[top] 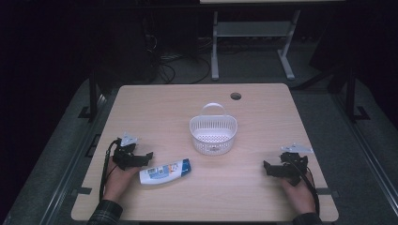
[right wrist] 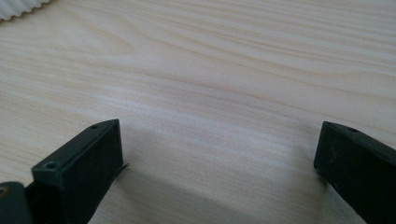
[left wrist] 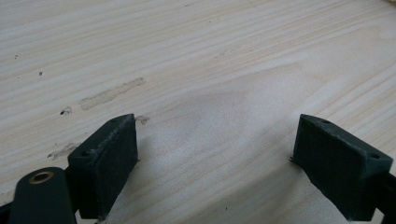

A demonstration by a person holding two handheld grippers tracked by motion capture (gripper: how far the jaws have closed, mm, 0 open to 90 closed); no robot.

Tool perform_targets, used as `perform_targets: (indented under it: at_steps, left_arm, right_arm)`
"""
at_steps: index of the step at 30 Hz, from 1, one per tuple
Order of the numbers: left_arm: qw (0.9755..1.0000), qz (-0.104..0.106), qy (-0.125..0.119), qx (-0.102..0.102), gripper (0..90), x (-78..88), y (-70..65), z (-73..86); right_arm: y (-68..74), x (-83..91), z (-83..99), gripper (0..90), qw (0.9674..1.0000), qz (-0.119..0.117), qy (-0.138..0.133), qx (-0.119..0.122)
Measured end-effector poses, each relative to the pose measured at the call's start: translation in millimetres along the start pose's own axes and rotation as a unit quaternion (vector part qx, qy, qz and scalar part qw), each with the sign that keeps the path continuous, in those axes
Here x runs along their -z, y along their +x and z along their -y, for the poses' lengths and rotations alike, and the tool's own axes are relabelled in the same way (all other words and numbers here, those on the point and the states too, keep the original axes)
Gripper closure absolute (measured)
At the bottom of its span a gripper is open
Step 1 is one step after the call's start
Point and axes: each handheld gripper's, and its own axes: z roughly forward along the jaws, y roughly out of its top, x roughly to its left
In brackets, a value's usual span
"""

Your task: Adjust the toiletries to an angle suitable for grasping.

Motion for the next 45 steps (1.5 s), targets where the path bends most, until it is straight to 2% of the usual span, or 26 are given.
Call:
perform_targets:
  at_steps: [6,10,14,15,16,19,20,21,22,23,24,27,30,35,36,38,41,42,43,44,45]
  left_arm:
    - [1.0000,-0.003,0.000,0.002,15.2,0.5,0.9,-0.2]
    - [1.0000,-0.005,0.003,0.006,27.1,3.9,2.9,-0.7]
    - [0.9999,-0.008,0.010,0.000,45.2,9.9,7.6,-4.1]
    - [0.9999,0.012,0.000,0.007,51.2,14.2,10.6,-8.8]
    - [0.9999,0.012,0.000,0.007,56.1,14.2,10.6,-8.8]
    - [0.9992,0.036,-0.014,0.011,68.6,24.2,8.5,-16.8]
    - [0.9992,0.036,-0.014,0.011,73.0,24.2,8.5,-16.8]
    - [0.9982,0.056,-0.020,0.011,78.0,29.9,7.5,-20.4]
    - [0.9982,0.056,-0.020,0.011,81.3,29.9,7.5,-20.4]
    - [0.9973,0.069,-0.025,0.007,85.5,35.5,6.0,-24.0]
    - [0.9973,0.069,-0.025,0.007,88.6,35.5,6.0,-24.0]
    - [0.9953,0.095,-0.021,-0.006,90.0,44.3,1.6,-29.9]
    - [0.9941,0.106,-0.020,-0.016,90.0,48.2,-2.0,-31.9]
    - [0.9899,0.136,-0.017,-0.037,90.0,56.0,-18.2,-36.6]
    - [0.9881,0.146,-0.015,-0.046,90.0,58.1,-23.7,-37.8]
    - [0.9873,0.150,-0.015,-0.049,90.0,59.2,-27.1,-38.5]
    - [0.9838,0.169,-0.017,-0.057,90.0,61.8,-37.2,-41.2]
    - [0.9838,0.169,-0.017,-0.057,90.0,61.8,-37.2,-41.2]
    - [0.9813,0.182,-0.015,-0.060,90.0,61.8,-42.9,-42.3]
    - [0.9813,0.182,-0.015,-0.060,90.0,61.8,-42.9,-42.3]
    - [0.9788,0.193,-0.015,-0.067,90.0,61.0,-49.7,-43.4]
  right_arm:
    - [0.0,0.0,0.0,0.7,1.0000,0.000,0.000,0.000]
    - [-0.6,0.3,0.2,0.7,1.0000,-0.003,0.000,0.003]
    - [-0.9,0.5,0.5,0.7,1.0000,-0.004,0.000,0.004]
    - [-0.9,0.6,0.6,0.7,1.0000,-0.004,0.000,0.004]
    - [-0.9,0.6,0.6,0.7,1.0000,-0.004,0.000,0.004]
    - [-2.0,1.9,1.9,0.7,0.9999,-0.007,0.000,0.009]
    - [-2.0,1.9,1.9,0.7,0.9999,-0.007,0.000,0.009]
    - [-2.0,1.9,1.9,0.7,0.9999,-0.007,0.000,0.009]
    - [-2.0,1.9,1.9,0.7,0.9999,-0.007,0.000,0.009]
    - [-2.1,1.9,1.9,0.7,0.9999,-0.007,0.000,0.009]
    - [-2.1,1.9,1.9,0.7,0.9999,-0.007,0.000,0.009]
    - [-2.0,2.0,1.9,0.7,0.9999,-0.007,0.000,0.009]
    - [-2.1,2.0,2.0,0.7,0.9999,-0.008,0.000,0.009]
    - [-2.5,2.1,2.1,0.7,0.9999,-0.010,0.000,0.011]
    - [-2.5,2.1,2.1,0.7,0.9999,-0.010,0.000,0.011]
    - [-2.5,2.1,2.1,0.7,0.9999,-0.010,0.000,0.011]
    - [-2.5,2.1,2.1,0.7,0.9999,-0.010,0.000,0.011]
    - [-2.5,2.1,2.1,0.7,0.9999,-0.010,0.000,0.011]
    - [-2.5,2.1,2.1,0.7,0.9999,-0.010,0.000,0.011]
    - [-2.5,2.1,2.1,0.7,0.9999,-0.010,0.000,0.011]
    - [-2.5,2.1,2.1,0.7,0.9999,-0.010,0.000,0.011]
